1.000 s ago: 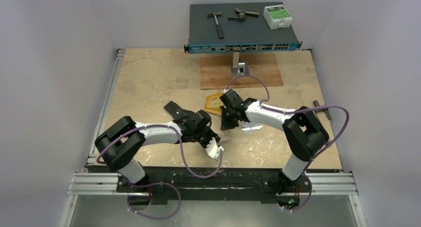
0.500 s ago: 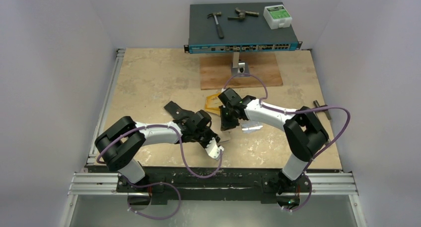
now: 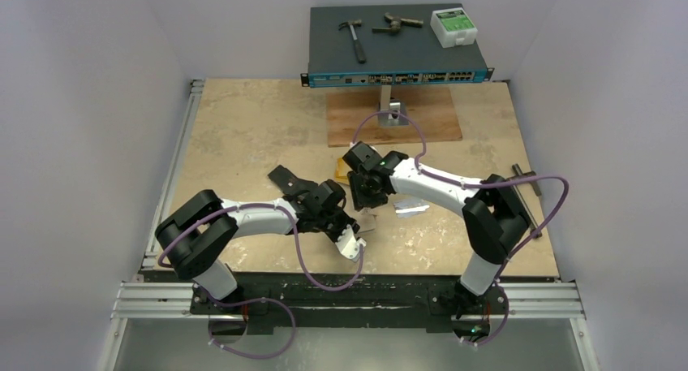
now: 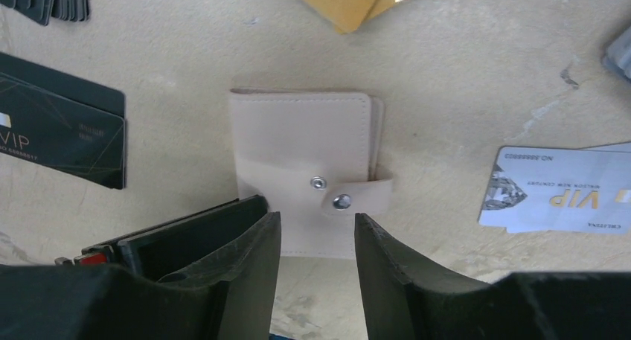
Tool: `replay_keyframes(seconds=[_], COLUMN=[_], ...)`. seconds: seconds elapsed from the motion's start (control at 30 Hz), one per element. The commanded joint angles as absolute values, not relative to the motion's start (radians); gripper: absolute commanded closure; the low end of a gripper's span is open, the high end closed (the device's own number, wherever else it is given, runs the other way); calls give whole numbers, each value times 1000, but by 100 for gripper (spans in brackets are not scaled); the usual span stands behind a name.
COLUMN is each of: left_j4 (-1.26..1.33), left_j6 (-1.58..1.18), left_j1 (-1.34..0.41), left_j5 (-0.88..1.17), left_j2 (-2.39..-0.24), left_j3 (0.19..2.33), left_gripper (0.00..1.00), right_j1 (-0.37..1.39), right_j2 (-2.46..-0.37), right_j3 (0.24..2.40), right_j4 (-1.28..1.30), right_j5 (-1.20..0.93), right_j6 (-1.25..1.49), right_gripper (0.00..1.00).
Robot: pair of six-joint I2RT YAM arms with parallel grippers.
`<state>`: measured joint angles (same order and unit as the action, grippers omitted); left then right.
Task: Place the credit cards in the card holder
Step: Close the card holder at the center of the board.
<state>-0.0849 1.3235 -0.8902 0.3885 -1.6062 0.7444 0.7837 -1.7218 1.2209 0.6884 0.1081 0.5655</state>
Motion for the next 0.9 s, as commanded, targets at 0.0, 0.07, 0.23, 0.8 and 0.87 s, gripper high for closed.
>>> replay_keyframes(seconds=[0.0,0.07,0.23,0.8,0.87], left_j4=[-124,-126,-129,-137,-138], left_j6=[1316,1316,1312,1308,1308], left_j1=[-881,-880,-875,-871,-871], left_j5=[392,390,390,396,395], left_j2=[-1625,-1626,-1627,-1627,-1624], left_j3=[764,765,768,765,766], left_gripper=[79,79,80,81,82], right_j1=[833,836,837,864,865], right_j2=[-1755,-1761,-1780,-1839,-1842], right_j3=[1266,1261,1259,1348,1349], right_j4=[729,731,737,776,776], right_j5=[179,190,226,303,311], right_j6=[546,548,543,541,545], right_gripper=[61,63,69,68,68])
